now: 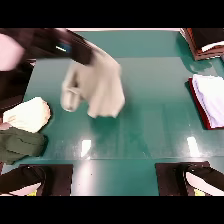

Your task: Fold the shirts.

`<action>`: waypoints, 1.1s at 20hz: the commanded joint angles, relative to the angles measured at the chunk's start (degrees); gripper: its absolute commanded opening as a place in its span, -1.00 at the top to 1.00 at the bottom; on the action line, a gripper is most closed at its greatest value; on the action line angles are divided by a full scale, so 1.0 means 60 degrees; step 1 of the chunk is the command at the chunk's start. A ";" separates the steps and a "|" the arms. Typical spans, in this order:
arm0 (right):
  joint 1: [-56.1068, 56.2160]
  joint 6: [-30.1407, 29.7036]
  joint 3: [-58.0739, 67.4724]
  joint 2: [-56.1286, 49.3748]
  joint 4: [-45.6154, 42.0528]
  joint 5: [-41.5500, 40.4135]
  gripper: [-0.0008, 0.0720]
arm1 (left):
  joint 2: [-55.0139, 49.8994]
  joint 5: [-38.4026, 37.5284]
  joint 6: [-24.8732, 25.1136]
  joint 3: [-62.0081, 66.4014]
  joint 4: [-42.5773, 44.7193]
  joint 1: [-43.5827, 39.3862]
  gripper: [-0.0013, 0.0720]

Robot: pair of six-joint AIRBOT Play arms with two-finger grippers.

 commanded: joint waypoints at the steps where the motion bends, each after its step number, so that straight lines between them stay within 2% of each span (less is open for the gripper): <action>1: 0.0000 0.0000 0.0492 -0.0138 -0.0007 0.0543 0.93 | -0.1515 0.0969 0.0015 0.0018 -0.0812 -0.1308 -0.77; 4: 0.0000 0.0000 -0.0051 0.0219 -0.0022 0.0506 0.93 | -0.1701 0.0699 -0.0743 0.0066 -0.0718 -0.0579 -0.77; 7: -0.0011 0.0000 -0.0780 0.0678 -0.0040 0.0222 0.93 | -0.1504 -0.0754 -0.1053 0.0033 -0.0725 0.1147 -0.77; 9: -0.0018 0.0000 -0.1308 0.1016 -0.0171 -0.0171 0.93 | -0.1504 -0.1293 -0.1107 -0.0492 -0.0962 0.2149 -0.77; 12: -0.0018 0.0004 -0.2033 0.1381 -0.0506 -0.0663 0.93 | -0.1504 -0.1016 -0.1104 -0.2175 -0.2208 0.2958 -0.77; 16: -0.0018 0.0004 -0.2455 0.1355 -0.0499 -0.0681 0.93 | -0.1504 -0.0208 -0.0772 -0.4827 -0.3898 0.2871 -0.77; 18: -0.0018 0.0004 -0.2455 0.1162 -0.0488 -0.0681 0.93 | -0.1504 0.0146 -0.0776 -0.5858 -0.4262 0.2874 -0.77; 21: -0.0018 0.0004 -0.2455 0.0922 -0.0484 -0.0670 0.93 | -0.1537 0.0954 -0.0721 -0.6827 -0.5144 0.2874 -0.77; 22: -0.0018 0.0004 -0.2455 0.0849 -0.0481 -0.0667 0.93 | -0.1541 0.1191 -0.0423 -0.7012 -0.5657 0.2867 -0.77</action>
